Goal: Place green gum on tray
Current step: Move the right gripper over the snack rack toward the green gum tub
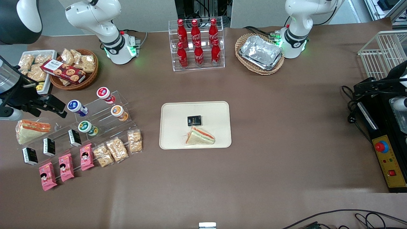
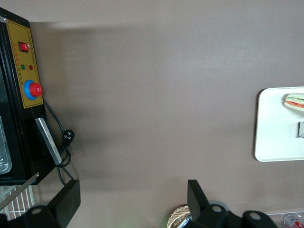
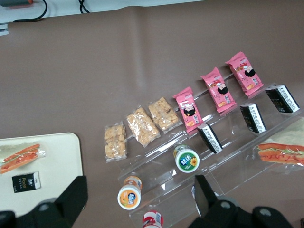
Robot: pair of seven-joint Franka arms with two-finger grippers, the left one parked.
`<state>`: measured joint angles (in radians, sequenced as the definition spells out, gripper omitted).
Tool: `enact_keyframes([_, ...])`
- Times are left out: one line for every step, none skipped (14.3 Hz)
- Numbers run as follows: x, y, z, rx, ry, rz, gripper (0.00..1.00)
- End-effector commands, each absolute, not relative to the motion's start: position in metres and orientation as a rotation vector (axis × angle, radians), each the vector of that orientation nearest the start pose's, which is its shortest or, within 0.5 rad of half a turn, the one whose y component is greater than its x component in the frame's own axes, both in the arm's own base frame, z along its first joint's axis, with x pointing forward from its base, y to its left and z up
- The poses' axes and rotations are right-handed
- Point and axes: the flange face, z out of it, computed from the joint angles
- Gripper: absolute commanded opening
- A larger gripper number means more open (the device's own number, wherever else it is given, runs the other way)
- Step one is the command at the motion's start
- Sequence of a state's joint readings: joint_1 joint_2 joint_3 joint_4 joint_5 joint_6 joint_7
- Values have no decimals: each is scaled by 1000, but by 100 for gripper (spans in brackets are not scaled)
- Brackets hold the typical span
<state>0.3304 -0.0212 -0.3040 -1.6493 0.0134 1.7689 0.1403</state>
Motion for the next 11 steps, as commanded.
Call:
enact_keyframes([563,10,622,-3084,199,-198,100])
enact_keyframes([564,12,622,-3084,192,-200,100])
enact_keyframes([564,12,621,-3085,192,-198,100])
enact_keyframes([564,12,621,-3085,192,-195,100])
enact_keyframes([563,10,618,-3088,192,-175,100])
enact_keyframes([558,8,614,-3098,184,-107,100])
enact_keyframes([556,5,608,-3101,191,-62,100])
enact_keyframes([554,3,606,-3102,193,-57,100])
enact_keyframes([553,2,601,-3107,189,-62,100])
enact_keyframes([551,2,595,-3105,184,-79,100])
enact_keyframes([548,-1,586,-3100,181,-92,100])
